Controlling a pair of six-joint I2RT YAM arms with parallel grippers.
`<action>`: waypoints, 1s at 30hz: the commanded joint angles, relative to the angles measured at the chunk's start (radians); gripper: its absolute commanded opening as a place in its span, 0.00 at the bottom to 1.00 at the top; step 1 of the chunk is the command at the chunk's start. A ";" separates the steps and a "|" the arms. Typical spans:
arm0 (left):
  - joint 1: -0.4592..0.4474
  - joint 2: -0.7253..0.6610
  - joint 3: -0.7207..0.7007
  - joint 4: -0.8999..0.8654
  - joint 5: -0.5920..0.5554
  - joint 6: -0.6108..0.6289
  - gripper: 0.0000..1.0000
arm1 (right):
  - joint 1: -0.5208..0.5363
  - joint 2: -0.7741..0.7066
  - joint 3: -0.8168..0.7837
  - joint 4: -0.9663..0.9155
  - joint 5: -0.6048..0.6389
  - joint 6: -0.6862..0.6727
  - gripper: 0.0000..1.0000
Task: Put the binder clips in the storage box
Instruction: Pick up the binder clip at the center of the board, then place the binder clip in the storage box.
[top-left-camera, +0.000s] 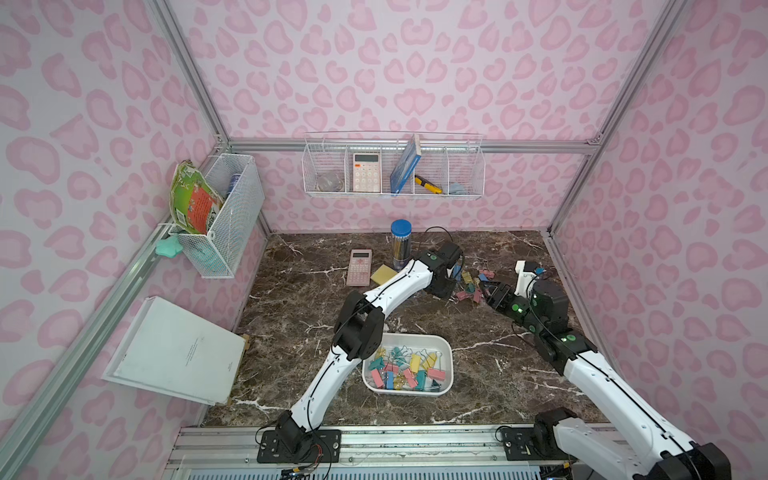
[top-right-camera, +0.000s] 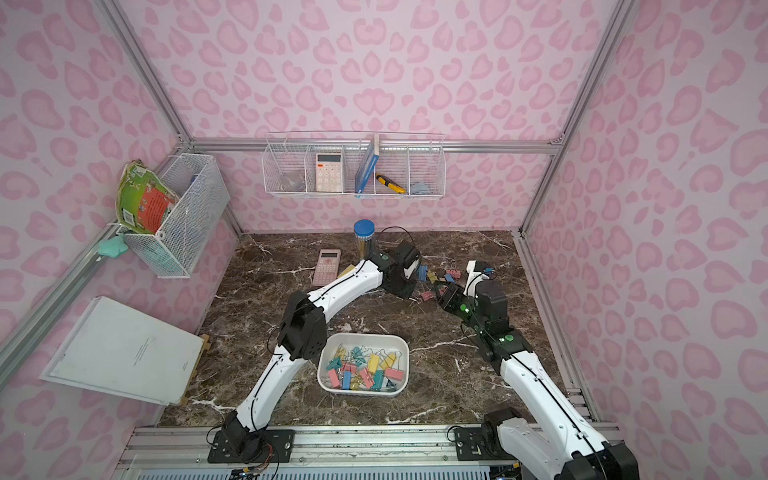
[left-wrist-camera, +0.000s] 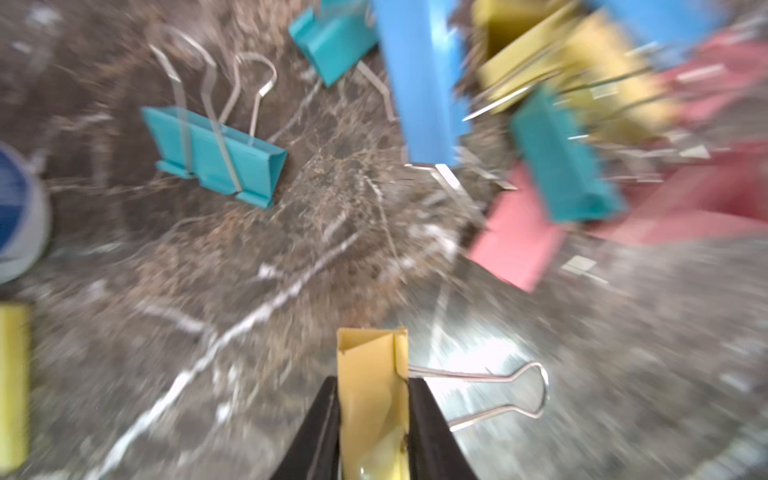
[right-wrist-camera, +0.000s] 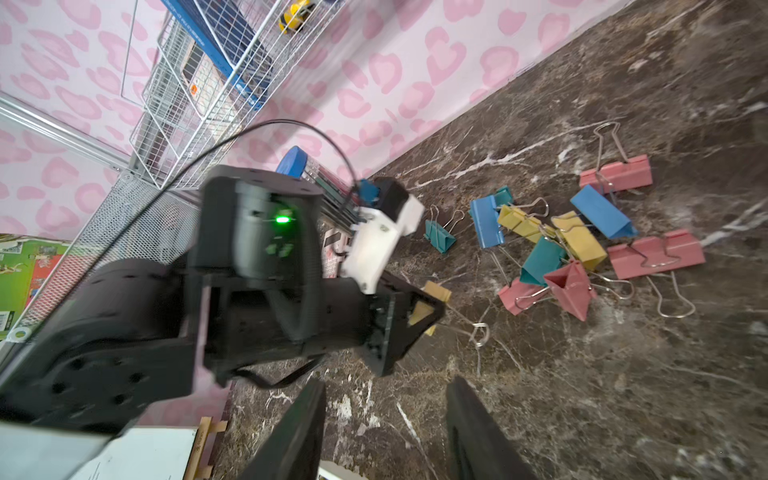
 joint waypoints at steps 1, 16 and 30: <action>-0.001 -0.103 -0.080 0.078 0.083 -0.072 0.25 | -0.008 -0.019 -0.010 0.002 0.002 0.025 0.50; -0.065 -0.777 -0.812 0.268 0.094 -0.265 0.26 | -0.224 -0.031 -0.075 0.052 -0.177 0.021 0.72; -0.210 -0.837 -1.121 0.266 0.120 -0.299 0.28 | -0.208 0.041 -0.042 0.102 -0.195 0.032 0.72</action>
